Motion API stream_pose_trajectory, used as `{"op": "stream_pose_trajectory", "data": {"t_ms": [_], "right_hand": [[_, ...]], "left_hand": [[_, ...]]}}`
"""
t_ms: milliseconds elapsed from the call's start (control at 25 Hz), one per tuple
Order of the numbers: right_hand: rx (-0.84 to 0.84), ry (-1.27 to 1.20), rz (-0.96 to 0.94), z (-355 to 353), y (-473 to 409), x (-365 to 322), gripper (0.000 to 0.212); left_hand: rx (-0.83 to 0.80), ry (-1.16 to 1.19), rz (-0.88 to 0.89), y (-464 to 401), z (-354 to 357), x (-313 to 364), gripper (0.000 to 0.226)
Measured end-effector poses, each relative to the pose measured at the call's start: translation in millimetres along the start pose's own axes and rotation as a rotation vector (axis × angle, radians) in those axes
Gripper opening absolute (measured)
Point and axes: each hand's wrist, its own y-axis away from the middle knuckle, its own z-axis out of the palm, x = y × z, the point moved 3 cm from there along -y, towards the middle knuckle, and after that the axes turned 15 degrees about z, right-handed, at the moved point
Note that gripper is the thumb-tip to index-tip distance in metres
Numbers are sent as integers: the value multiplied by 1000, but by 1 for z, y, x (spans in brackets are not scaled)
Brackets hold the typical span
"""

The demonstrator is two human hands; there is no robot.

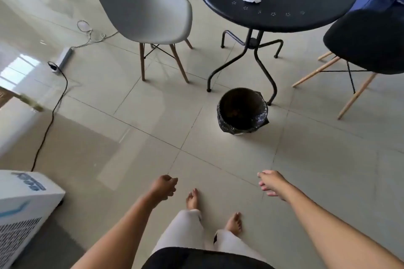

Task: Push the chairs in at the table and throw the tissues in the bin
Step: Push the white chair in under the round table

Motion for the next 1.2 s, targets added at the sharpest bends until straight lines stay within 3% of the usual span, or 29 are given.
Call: {"op": "stream_pose_trajectory", "data": {"t_ms": [200,600,1200], "right_hand": [[47,185,-22,38,13,-88,11],[-24,357,-182,197,65,-322,12],[-133,478,-293,338,93,-711,10]], "left_hand": [[45,112,-81,-14,-65,-24,18],[250,256,-50,-83,-276,-43,18],[473,483,-52,-254,-554,55,21]]}}
